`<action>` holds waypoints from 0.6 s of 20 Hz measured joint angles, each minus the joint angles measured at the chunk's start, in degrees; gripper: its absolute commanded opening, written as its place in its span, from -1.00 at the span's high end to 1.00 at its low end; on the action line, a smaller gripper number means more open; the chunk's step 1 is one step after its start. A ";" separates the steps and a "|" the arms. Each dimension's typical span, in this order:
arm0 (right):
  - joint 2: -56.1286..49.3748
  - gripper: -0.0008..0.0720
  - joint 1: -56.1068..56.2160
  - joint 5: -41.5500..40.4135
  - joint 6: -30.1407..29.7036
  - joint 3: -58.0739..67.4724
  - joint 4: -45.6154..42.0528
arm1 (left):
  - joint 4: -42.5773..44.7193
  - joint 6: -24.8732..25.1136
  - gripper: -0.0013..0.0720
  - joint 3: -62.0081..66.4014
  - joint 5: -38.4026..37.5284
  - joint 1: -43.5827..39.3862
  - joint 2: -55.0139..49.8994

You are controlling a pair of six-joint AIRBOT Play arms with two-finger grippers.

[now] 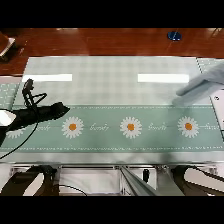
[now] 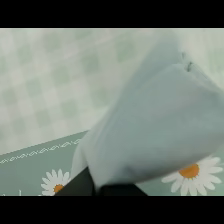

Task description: Fold the shirts.

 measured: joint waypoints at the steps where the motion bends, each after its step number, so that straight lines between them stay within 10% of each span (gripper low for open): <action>1: 0.98 0.92 -1.90 0.72 0.20 -0.81 -0.57 | 0.02 0.02 0.92 0.00 0.00 0.00 0.00; 12: 23.45 0.92 -20.22 2.78 -0.83 -34.86 -22.97 | -0.15 -0.04 0.91 0.00 2.45 0.00 0.00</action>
